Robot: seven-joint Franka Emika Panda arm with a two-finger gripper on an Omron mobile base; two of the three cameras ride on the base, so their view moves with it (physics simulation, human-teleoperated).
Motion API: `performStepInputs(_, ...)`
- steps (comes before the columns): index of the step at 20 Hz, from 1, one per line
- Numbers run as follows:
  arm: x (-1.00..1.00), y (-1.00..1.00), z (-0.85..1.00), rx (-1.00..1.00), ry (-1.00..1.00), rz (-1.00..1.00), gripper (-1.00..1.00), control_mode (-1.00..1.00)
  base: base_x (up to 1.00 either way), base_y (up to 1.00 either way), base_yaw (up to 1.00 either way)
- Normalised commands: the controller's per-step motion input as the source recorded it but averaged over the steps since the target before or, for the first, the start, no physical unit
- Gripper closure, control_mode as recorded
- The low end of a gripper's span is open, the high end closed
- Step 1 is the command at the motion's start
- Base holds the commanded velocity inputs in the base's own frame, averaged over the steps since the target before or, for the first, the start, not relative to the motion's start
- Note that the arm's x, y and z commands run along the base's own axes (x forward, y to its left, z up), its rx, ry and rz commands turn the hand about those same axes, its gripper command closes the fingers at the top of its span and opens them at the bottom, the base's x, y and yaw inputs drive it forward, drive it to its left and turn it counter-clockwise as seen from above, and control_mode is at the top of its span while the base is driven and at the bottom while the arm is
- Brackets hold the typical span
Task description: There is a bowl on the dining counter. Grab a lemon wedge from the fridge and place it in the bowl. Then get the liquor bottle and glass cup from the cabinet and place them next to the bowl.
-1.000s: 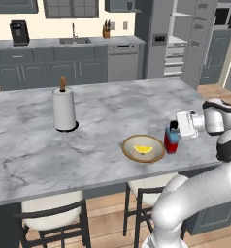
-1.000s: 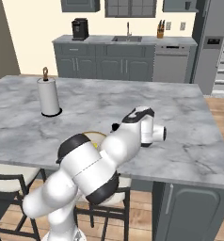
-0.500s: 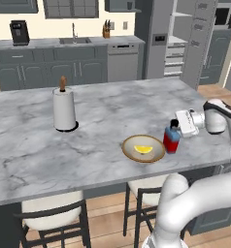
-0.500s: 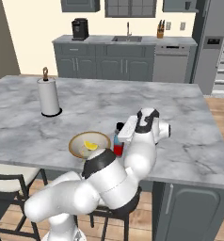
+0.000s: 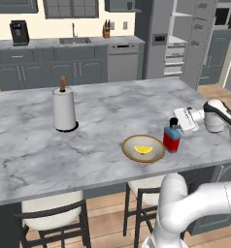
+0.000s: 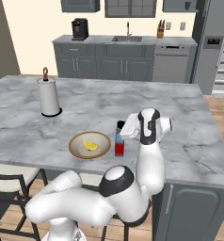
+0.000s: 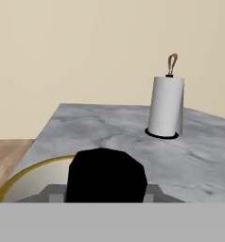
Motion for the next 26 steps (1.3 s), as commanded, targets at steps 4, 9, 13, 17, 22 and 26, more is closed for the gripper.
performStepInputs(4,-0.12,0.0,0.0,0.0,-0.01,0.0,-1.0,-1.0,0.0,0.0,0.0)
performStepInputs(9,-0.24,0.0,0.13,0.0,0.0,0.0,-1.0,-1.0,0.0,0.0,0.0)
performStepInputs(13,-0.25,0.0,0.36,0.0,0.0,0.0,-1.0,-1.0,0.0,0.0,0.0)
performStepInputs(17,-0.54,0.0,0.66,0.0,-0.04,-0.07,-1.0,-1.0,0.0,0.0,0.0)
performStepInputs(22,-0.76,0.32,0.66,-0.03,0.0,-0.24,-1.0,-1.0,0.0,0.0,0.0)
performStepInputs(26,-0.75,0.5,0.34,-0.12,0.0,-0.35,-1.0,-1.0,0.0,0.0,0.0)
